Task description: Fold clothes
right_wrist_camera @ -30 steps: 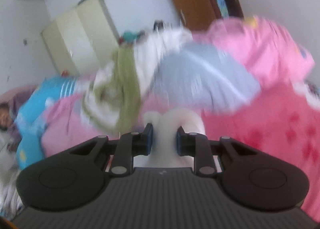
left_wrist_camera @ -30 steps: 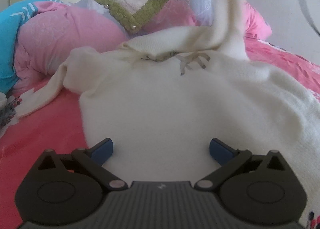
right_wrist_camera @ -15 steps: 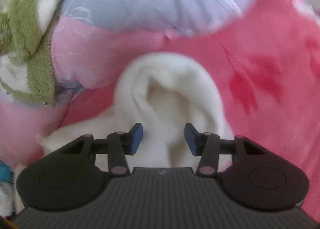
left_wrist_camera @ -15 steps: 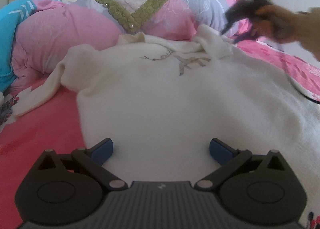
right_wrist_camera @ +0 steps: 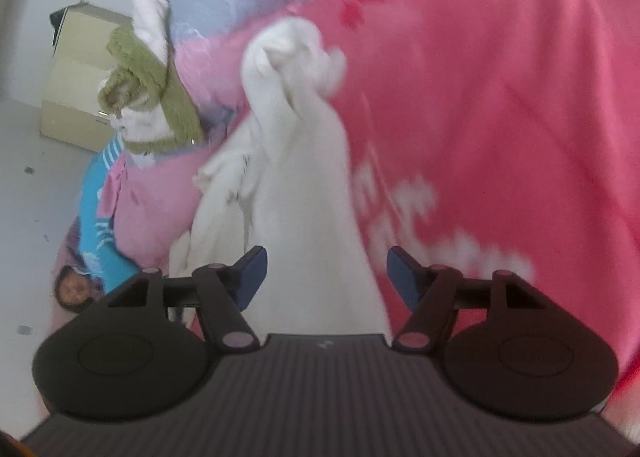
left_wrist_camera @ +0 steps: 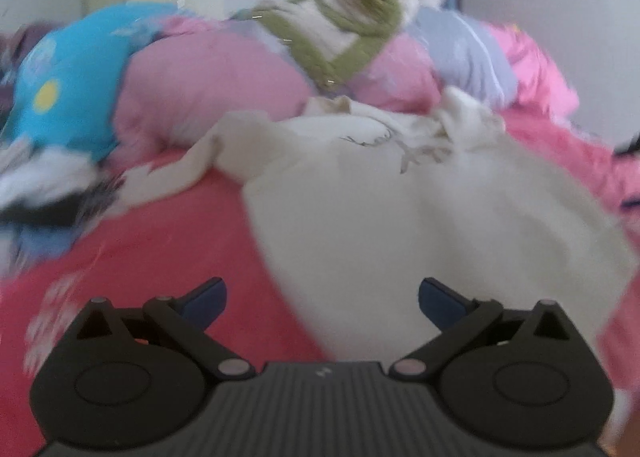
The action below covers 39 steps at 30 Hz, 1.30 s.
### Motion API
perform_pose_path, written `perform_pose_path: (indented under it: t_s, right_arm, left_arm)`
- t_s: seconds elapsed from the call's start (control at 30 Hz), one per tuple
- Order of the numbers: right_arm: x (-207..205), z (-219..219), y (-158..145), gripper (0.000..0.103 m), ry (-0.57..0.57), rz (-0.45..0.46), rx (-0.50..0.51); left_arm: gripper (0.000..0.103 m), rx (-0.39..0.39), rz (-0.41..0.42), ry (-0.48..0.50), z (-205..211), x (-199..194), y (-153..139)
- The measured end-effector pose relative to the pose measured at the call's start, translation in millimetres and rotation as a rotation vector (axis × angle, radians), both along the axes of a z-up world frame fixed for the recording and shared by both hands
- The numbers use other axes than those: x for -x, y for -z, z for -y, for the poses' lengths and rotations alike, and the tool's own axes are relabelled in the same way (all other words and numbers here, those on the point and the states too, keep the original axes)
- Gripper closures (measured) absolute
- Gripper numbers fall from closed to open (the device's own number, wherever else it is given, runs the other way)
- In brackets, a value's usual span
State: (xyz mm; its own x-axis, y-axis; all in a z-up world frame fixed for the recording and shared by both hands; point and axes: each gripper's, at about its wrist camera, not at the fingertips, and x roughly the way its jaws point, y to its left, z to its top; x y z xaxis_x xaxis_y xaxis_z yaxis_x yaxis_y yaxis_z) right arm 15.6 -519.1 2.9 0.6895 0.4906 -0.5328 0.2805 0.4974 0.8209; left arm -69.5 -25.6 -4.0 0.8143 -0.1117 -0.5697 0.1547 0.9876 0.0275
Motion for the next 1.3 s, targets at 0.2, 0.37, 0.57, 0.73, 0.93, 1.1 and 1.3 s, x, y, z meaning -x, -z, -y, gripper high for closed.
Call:
perform_pose_path:
  t_s: [0.2, 0.37, 0.57, 0.73, 0.93, 1.1, 1.3]
  right_arm:
    - [1, -3, 34, 0.036, -0.002, 0.001, -0.117]
    - [1, -21, 43, 0.035, -0.052, 0.042, -0.051]
    - [10, -33, 41, 0.035, -0.109, 0.113, -0.015]
    - [17, -43, 40, 0.035, -0.158, 0.173, 0.015]
    - [10, -69, 36, 0.064, -0.23, 0.195, 0.124]
    - [28, -65, 29, 0.089, -0.179, 0.227, 0.163]
    - [55, -60, 7, 0.093, -0.181, 0.307, 0.161]
  left_arm:
    - [0.0, 0.18, -0.055, -0.141, -44, 42, -21]
    - [0.008, 0.315, -0.177, -0.069, -37, 24, -2]
    - [0.027, 0.306, -0.249, -0.011, -6, -9, 24]
    - [0.063, 0.294, -0.226, -0.061, -1, -22, 25]
    - [0.09, 0.322, -0.197, -0.116, -2, -14, 17]
    - [0.093, 0.336, -0.119, -0.114, -7, 7, -3]
    - [0.099, 0.388, -0.092, -0.04, -21, 33, -26]
